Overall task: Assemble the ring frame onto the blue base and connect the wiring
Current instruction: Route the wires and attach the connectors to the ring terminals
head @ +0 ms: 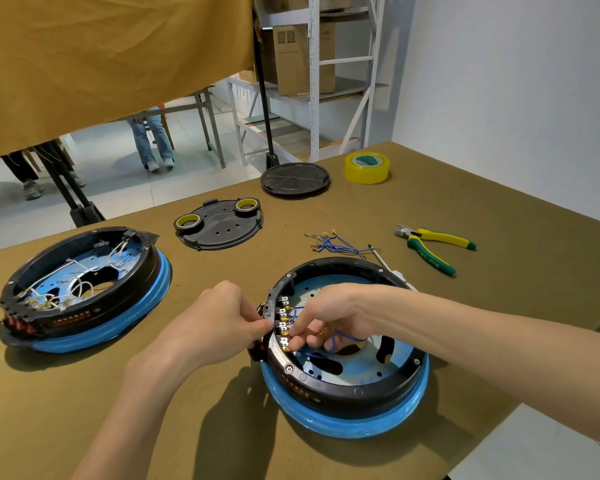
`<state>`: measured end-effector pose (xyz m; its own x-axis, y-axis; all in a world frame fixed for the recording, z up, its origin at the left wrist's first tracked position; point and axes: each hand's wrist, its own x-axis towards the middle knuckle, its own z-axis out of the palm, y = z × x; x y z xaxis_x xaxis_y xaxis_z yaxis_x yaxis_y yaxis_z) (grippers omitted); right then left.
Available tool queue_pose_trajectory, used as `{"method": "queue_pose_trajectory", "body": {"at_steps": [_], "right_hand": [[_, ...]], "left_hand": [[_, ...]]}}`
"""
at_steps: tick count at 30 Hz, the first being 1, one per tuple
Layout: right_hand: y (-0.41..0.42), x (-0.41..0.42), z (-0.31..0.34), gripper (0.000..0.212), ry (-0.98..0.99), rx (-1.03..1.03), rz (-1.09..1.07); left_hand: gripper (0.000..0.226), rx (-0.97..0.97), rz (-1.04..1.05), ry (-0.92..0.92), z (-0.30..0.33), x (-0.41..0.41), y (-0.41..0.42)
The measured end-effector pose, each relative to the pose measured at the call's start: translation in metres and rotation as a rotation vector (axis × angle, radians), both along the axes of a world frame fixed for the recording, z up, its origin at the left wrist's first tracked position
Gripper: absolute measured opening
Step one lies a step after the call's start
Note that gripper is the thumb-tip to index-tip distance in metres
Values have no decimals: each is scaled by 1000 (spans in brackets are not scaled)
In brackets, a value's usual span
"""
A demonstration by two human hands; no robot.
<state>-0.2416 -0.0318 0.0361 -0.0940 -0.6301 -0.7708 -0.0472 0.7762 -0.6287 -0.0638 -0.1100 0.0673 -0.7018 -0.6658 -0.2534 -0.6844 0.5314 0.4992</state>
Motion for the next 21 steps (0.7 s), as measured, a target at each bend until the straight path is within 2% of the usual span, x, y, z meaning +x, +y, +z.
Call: {"method": "queue_pose_trajectory", "body": {"at_steps": [8,13,18,21], "right_hand": [[0,3,2,12,33,9,-21],[-4,8,7,13,30,61,-59],[2,9,9,12,26,-31,-15],[4,10,15,9,67,-120,-69]], "left_hand": [[17,70,11,54,-1,-1,-3],[23,67,21,55,-4,-1,-3],[16,73,39,92,-5,-1,-4],[13,79,49,118,-6,-4,-5]]}}
